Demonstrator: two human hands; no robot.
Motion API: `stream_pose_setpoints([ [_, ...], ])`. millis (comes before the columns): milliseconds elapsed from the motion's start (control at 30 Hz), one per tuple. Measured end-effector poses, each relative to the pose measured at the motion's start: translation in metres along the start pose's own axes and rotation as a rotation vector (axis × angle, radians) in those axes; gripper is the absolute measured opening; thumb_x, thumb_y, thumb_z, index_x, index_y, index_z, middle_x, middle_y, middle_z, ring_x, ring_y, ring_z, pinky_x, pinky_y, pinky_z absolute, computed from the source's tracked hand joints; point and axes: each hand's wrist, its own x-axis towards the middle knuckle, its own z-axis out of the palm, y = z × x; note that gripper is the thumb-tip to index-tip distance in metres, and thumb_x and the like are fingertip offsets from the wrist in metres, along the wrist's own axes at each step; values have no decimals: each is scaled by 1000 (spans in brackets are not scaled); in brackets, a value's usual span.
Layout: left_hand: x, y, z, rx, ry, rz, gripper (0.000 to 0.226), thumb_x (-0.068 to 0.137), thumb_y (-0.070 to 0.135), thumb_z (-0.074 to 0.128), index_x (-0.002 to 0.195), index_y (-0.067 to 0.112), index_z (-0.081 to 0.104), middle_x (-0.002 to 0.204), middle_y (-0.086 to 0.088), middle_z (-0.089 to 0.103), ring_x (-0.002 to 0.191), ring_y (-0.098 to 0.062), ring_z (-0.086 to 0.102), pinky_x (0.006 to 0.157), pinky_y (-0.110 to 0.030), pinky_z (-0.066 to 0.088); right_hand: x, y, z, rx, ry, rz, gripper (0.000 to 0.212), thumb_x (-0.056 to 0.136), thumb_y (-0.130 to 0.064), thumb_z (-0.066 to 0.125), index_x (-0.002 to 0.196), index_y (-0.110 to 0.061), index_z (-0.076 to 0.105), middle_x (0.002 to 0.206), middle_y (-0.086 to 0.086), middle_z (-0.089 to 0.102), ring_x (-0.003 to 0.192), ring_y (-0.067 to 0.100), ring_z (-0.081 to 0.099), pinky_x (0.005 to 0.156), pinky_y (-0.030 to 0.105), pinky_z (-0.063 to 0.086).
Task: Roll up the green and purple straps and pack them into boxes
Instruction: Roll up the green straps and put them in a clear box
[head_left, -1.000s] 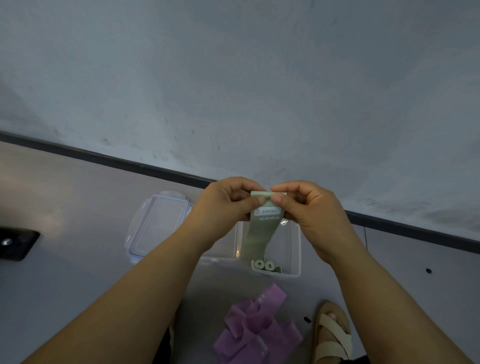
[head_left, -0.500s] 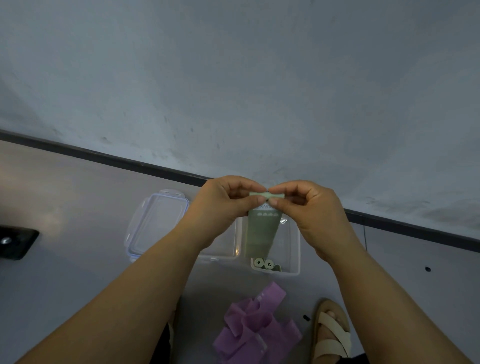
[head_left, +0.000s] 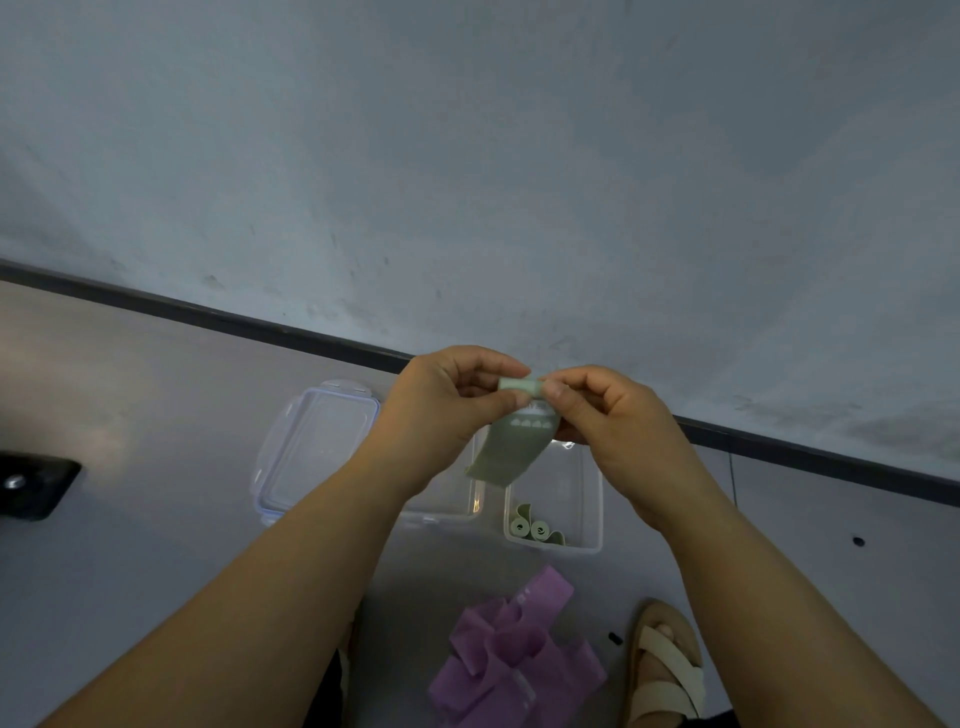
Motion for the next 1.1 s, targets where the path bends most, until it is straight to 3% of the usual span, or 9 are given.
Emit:
stream_pose_setpoints([
  [200, 0, 1, 1, -23, -8, -3, 18, 77, 1, 70, 84, 17, 68, 83, -7, 71, 73, -11, 65, 73, -21, 56, 1, 0, -1, 34, 23, -9, 8, 85, -17, 62, 85, -23, 67, 78, -5, 72, 73, 6, 67, 64, 17, 53],
  [367, 0, 1, 2, -52, -40, -51, 23, 78, -1, 69, 94, 15, 68, 96, -16, 70, 82, -20, 67, 79, -32, 57, 1, 0, -2, 76, 36, -29, 15, 83, -11, 64, 83, -27, 67, 80, -4, 71, 76, 9, 67, 68, 22, 55],
  [533, -2, 4, 2, -121, -78, -111, 12, 82, 9, 68, 93, 8, 69, 79, -1, 73, 73, -10, 69, 67, -22, 57, 0, -2, -3, 74, 36, -57, 17, 83, -8, 64, 85, -25, 67, 85, 2, 70, 78, 10, 66, 70, 21, 56],
  [833, 0, 2, 0, -47, -38, -65, 14, 80, 3, 68, 87, 15, 69, 77, 0, 70, 69, -5, 66, 72, -22, 57, -1, -3, -2, 63, 26, -71, 24, 80, -2, 66, 84, -25, 66, 80, -8, 69, 74, -1, 65, 69, 13, 52],
  [1000, 0, 1, 0, -43, -26, -34, 17, 78, 2, 70, 86, 16, 70, 80, -1, 70, 73, -7, 66, 72, -19, 56, -1, -3, -3, 74, -8, -52, 24, 79, -3, 67, 86, -27, 66, 81, -13, 70, 79, 0, 65, 71, 14, 51],
  [1100, 0, 1, 0, -47, -29, -24, 16, 77, 1, 71, 87, 15, 70, 81, -2, 71, 75, -8, 66, 71, -16, 54, -1, -2, -3, 94, -19, -24, 22, 80, -9, 67, 91, -28, 65, 85, -10, 71, 84, 6, 66, 78, 22, 53],
])
